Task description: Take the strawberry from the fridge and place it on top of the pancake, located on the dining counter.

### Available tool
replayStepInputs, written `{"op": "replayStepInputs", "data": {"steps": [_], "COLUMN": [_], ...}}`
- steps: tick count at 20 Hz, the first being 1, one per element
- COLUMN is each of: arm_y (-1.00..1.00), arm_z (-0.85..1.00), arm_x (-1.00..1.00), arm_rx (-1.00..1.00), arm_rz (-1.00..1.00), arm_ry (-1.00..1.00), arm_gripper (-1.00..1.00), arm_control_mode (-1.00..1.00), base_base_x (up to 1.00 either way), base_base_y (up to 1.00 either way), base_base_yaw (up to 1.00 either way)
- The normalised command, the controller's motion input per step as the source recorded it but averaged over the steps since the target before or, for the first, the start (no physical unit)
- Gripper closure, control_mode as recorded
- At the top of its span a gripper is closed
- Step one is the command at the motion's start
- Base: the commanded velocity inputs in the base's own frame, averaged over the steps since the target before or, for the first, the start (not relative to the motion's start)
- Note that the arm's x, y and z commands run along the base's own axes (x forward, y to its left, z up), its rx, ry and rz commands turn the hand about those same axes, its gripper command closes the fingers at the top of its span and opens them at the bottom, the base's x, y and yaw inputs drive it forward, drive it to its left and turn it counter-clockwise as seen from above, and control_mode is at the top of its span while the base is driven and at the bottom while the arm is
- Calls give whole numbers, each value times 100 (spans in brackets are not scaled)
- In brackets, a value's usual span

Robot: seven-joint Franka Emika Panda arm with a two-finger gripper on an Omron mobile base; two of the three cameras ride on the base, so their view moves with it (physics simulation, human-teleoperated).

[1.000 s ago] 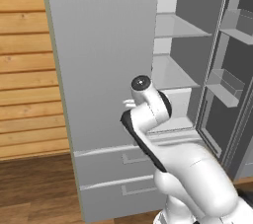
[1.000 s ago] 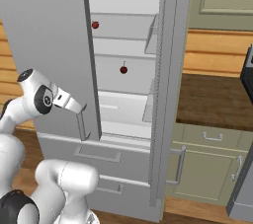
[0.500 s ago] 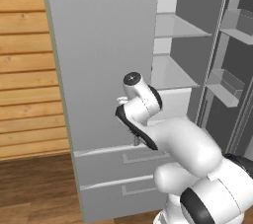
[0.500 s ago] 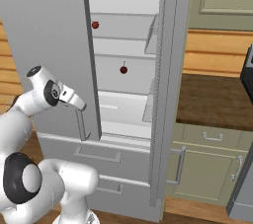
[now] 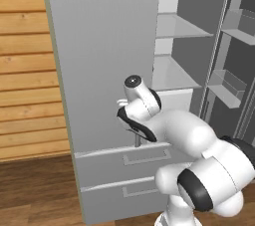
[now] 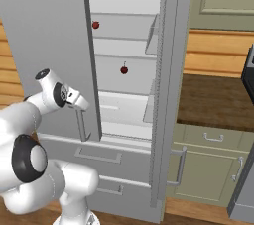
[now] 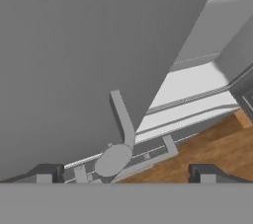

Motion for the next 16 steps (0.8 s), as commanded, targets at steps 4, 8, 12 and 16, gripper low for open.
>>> {"op": "replayStepInputs", "data": {"steps": [4, 8, 12, 16], "arm_y": [0, 0, 0, 0], "arm_z": [-24, -19, -33, -42], "arm_x": [39, 37, 3, 0], "arm_rx": [5, 4, 0, 0], "arm_rz": [5, 2, 4, 1], "arm_ry": [0, 0, 0, 0], "arm_gripper": [-100, -100, -100, 100], "arm_control_mode": [-100, -100, -100, -100], "base_base_x": [0, 0, 0, 0], "base_base_y": [0, 0, 0, 0], "base_base_yaw": [0, 0, 0, 0]}}
